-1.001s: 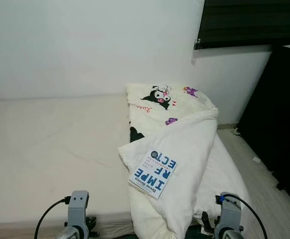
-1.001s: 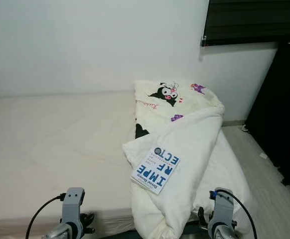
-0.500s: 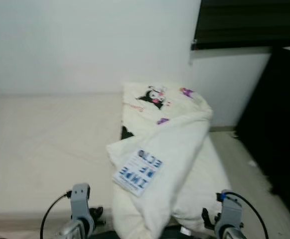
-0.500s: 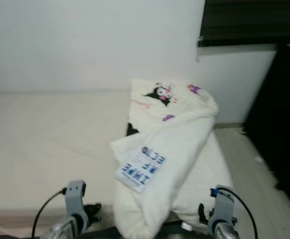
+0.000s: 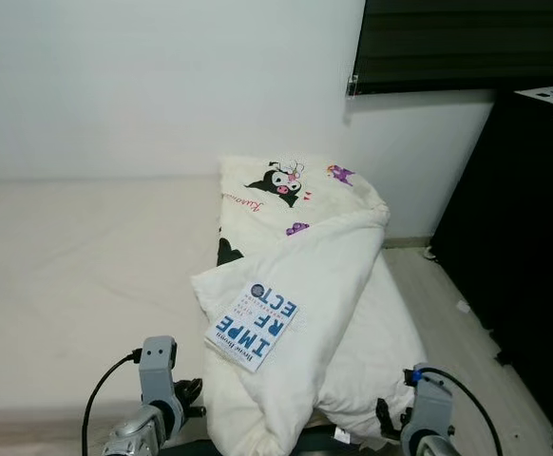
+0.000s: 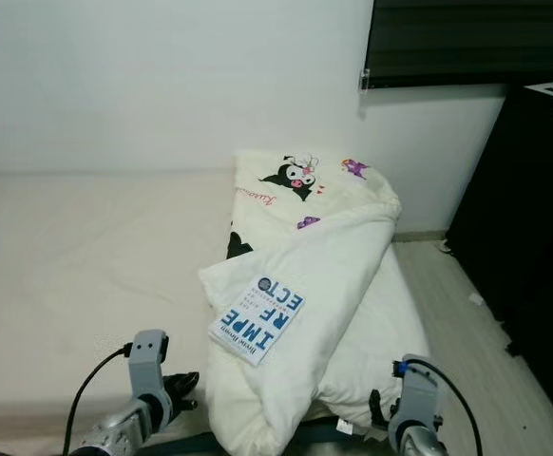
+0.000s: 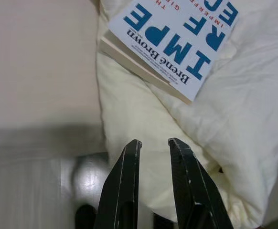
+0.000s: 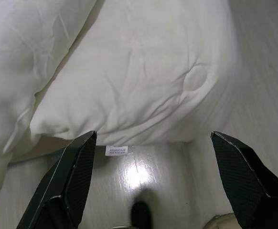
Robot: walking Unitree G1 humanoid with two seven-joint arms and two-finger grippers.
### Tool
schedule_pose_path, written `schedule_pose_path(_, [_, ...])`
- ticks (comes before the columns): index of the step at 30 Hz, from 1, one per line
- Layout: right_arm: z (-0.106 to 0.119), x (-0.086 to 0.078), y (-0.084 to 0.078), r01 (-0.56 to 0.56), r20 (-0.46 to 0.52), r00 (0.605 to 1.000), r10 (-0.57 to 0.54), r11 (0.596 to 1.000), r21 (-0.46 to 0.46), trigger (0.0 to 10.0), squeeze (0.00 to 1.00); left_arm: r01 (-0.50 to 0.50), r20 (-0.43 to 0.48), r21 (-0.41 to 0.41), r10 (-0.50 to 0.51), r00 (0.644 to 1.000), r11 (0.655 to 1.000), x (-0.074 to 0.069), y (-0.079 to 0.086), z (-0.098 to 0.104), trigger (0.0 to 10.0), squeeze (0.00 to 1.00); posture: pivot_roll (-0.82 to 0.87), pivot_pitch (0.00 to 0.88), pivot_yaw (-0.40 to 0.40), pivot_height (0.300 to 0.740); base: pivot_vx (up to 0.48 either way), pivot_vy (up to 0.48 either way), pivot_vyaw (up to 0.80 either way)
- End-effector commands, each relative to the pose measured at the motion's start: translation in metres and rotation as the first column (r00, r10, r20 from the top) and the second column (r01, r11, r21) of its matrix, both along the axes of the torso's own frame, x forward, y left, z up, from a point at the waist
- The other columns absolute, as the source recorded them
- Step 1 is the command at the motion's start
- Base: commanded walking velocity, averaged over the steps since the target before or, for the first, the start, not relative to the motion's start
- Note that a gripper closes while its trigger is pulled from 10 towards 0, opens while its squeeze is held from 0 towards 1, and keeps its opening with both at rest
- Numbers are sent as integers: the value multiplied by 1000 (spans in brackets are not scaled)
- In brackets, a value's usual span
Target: Clean up the room
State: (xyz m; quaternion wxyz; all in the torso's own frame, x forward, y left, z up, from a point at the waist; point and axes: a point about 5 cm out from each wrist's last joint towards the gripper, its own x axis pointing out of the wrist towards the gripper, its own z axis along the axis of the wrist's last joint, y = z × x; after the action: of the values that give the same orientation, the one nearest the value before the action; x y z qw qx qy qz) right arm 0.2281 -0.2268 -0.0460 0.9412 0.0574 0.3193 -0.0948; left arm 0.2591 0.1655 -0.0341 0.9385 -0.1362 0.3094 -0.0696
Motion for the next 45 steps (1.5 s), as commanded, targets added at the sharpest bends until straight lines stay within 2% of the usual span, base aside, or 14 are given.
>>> schedule_pose_path(1, [0,-1,-4,0,0,1000,0,1000,-8,10000,0,-21,18,-55,22,1000,998,6,-9,4,10000,0,-26,4,13,740,0,0,0])
schedule_pose_path(5, [1,0,-3,-5,5,1000,6,1000,-3,10000,0,-30,48,-120,36,998,992,13,-14,11,10000,0,-26,4,13,740,0,0,0])
schedule_pose_path(6, [3,3,-2,-10,15,1000,10,1000,2,10000,0,-38,69,-163,50,996,986,19,-16,16,10000,0,-26,4,13,740,0,0,0])
schedule_pose_path(9, [3,3,-2,-10,15,1000,10,1000,2,10000,0,-38,69,-163,50,996,986,19,-16,16,10000,0,-26,4,13,740,0,0,0])
schedule_pose_path(11, [9,12,2,-24,55,998,23,1000,20,10000,0,-59,112,-252,90,990,966,33,-19,29,10000,0,-26,7,19,740,0,0,0])
schedule_pose_path(14, [9,12,2,-24,55,998,23,1000,20,10000,0,-59,112,-252,90,990,966,33,-19,29,10000,0,-26,7,19,740,0,0,0])
schedule_pose_path(15, [12,16,3,-31,72,997,29,999,25,10000,0,-57,127,-271,94,987,961,37,-20,34,10000,0,-27,7,19,740,0,0,0])
schedule_pose_path(22, [14,20,5,-40,87,995,38,999,28,10000,0,-33,149,-239,70,986,970,40,-22,36,10000,0,-28,8,21,740,0,0,0])
schedule_pose_path(33, [14,21,14,-112,93,990,110,993,27,10000,0,-29,143,-217,62,988,976,29,-15,27,10000,0,-26,11,19,740,318,0,0])
schedule_pose_path(35, [16,23,19,-188,113,976,186,982,10,10000,0,-32,138,-217,63,988,976,27,-14,26,10000,0,-23,6,19,740,369,0,0])
schedule_pose_path(36, [16,23,19,-188,113,976,186,982,10,10000,0,-32,138,-217,63,988,976,27,-14,26,10000,0,-23,6,19,740,371,0,0])
schedule_pose_path(37, [15,22,25,-275,111,955,274,961,-6,10000,0,-33,135,-214,63,989,976,27,-13,25,10000,0,-23,6,19,740,375,0,800])
schedule_pose_path(40, [15,22,28,-327,105,939,328,945,-23,10000,0,-34,133,-213,63,989,977,26,-13,25,10000,0,-23,6,19,740,375,0,800])
schedule_pose_path(45, [17,24,30,-343,126,931,342,939,-13,10000,0,-15,139,-243,50,989,970,26,-16,25,10000,0,-25,0,18,740,213,0,450])
